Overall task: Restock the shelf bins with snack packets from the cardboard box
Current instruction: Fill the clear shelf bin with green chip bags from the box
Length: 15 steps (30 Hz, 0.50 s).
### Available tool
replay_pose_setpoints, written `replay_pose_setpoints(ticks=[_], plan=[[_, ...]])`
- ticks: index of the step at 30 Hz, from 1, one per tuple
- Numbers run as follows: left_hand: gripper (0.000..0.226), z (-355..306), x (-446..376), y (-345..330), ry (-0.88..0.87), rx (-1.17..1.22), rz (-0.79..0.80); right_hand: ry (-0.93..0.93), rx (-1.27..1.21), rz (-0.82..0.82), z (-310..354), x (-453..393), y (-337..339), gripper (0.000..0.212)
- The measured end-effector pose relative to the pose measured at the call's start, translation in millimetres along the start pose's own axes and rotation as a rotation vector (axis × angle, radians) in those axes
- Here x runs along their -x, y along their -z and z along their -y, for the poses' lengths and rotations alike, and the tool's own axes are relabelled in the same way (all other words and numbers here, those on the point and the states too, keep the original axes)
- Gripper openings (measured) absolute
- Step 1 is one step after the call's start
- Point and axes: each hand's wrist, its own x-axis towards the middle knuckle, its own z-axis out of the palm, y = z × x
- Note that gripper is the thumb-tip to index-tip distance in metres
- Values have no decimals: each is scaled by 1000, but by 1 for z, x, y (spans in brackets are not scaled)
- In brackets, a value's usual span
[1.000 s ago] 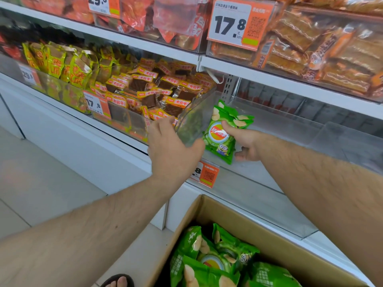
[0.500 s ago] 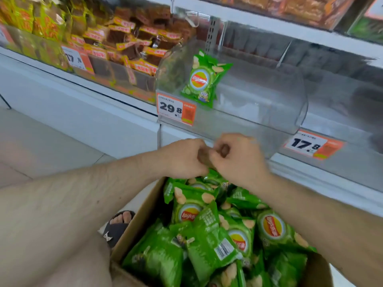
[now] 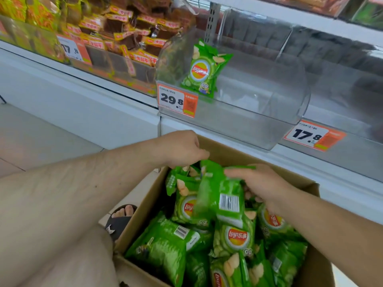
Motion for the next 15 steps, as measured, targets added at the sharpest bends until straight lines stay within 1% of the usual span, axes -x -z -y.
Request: replay_pose_setpoints(ticks=[1,2,3,4,5,6,7,8,9,11,12,13,14,15], plan=[[35,-3,3,-1,7,69,13,-23,-102,-51,7,6,3,32],[52,-7,6,-3,19,140,56,-44,-178,-65,11,9,2,32],[74,-11,10,-8,26,202,121,-64,-239,-50,17,13,-1,33],[95,-14,13,-15,18,252,192,-70,-305,4,22,15,-6,33],[110,-16,15,-23,-5,303,241,-82,-379,66,30,20,-13,33],[118,-13,15,-30,-31,361,256,-71,-448,124,36,21,-18,33],[117,-9,12,-33,-51,444,235,-50,-501,165,45,25,-21,37],[109,-4,9,-33,-65,534,198,-7,-508,178,48,22,-19,45],[95,1,6,-28,-72,627,170,35,-516,168,53,21,-17,50],[63,13,4,-13,-44,783,171,126,-484,89,54,12,-10,48],[53,21,3,-5,-6,835,199,163,-419,6,47,2,-7,42],[48,28,2,1,31,869,231,178,-307,-83,38,-5,-6,36],[45,34,1,6,56,894,252,166,-149,-128,24,-15,-7,29],[43,38,1,10,68,915,259,126,18,-120,13,-22,-10,25]])
